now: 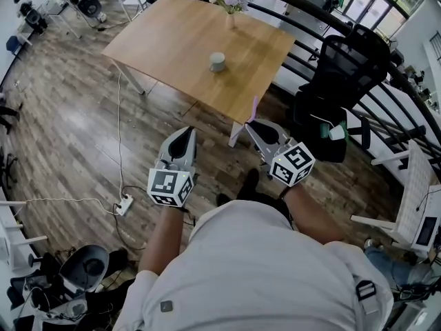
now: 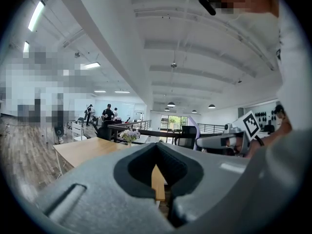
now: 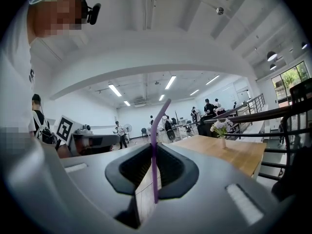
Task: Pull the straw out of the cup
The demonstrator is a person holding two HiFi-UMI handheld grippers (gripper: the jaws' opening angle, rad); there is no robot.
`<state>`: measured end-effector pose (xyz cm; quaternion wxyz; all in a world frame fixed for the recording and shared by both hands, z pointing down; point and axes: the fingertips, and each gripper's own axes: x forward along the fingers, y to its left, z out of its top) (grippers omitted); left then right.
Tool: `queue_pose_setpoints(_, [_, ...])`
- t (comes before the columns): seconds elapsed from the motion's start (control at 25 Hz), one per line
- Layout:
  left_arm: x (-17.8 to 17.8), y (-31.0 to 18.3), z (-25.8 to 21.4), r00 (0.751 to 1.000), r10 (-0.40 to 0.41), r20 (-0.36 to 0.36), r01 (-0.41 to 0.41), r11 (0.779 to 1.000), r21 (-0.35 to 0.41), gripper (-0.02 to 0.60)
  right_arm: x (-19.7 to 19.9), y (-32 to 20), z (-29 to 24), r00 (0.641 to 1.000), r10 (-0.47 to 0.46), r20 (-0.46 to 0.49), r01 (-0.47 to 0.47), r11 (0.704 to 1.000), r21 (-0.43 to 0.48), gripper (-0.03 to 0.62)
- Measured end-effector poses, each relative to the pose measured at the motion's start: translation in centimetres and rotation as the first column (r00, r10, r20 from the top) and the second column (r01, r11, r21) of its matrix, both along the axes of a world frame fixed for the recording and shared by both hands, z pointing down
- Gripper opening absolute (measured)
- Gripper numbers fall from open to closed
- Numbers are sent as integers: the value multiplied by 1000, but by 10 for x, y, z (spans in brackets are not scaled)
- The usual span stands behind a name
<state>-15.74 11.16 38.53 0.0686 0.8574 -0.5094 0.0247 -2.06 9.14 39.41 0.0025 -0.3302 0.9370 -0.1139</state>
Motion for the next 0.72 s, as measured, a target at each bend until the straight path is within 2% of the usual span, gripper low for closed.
queue_pose_setpoints(0.72, [7,7,3,1000,11,-3,-11,1000,4,5,1,4,-1,1000,6,6,-6,1000,5,43])
